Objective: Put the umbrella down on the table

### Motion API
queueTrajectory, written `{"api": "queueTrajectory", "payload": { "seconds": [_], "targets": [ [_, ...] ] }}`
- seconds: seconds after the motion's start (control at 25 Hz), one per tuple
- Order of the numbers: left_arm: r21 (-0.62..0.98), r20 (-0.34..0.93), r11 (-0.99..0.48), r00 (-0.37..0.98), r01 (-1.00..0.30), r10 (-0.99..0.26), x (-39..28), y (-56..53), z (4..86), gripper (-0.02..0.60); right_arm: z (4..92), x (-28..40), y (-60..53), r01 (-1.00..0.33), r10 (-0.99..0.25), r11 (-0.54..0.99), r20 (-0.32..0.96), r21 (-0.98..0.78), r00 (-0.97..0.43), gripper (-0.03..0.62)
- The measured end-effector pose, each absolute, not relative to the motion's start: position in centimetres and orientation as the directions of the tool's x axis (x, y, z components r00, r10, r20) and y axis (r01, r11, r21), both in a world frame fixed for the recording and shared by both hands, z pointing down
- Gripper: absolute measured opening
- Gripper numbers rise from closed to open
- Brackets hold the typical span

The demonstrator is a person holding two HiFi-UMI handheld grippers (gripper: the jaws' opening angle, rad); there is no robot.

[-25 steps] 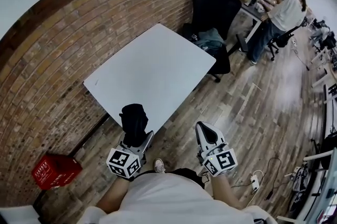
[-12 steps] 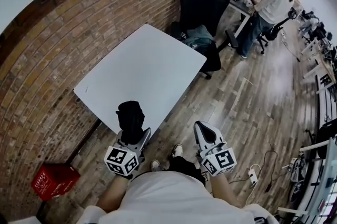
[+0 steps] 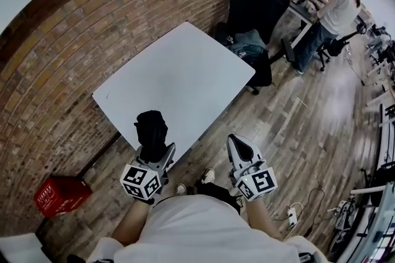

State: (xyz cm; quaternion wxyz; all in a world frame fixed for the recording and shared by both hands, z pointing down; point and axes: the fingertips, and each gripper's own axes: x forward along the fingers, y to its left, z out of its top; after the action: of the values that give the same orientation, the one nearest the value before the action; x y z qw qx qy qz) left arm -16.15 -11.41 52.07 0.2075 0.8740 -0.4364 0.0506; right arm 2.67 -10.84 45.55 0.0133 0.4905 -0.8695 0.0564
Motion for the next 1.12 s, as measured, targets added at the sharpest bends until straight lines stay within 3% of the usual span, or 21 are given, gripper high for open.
{"api": "queueTrajectory", "payload": {
  "seconds": [0.84,1.12],
  "targets": [
    [0.283,0.351,-0.405,0.487,-0.869,-0.800,-14.2,-15.5,52.8,0.227,45.6,5.1,-17.7,-0.768,-0.768,0.629,0.052,-0.125,-0.638,0.018],
    [0.199,0.358,-0.415,0.460,-0.888,-0.813,-13.4,-17.5,52.1,0.227,45.8,7.9,-18.7,-0.768,-0.778,0.609,0.040,-0.200,-0.627,0.018]
  ]
}}
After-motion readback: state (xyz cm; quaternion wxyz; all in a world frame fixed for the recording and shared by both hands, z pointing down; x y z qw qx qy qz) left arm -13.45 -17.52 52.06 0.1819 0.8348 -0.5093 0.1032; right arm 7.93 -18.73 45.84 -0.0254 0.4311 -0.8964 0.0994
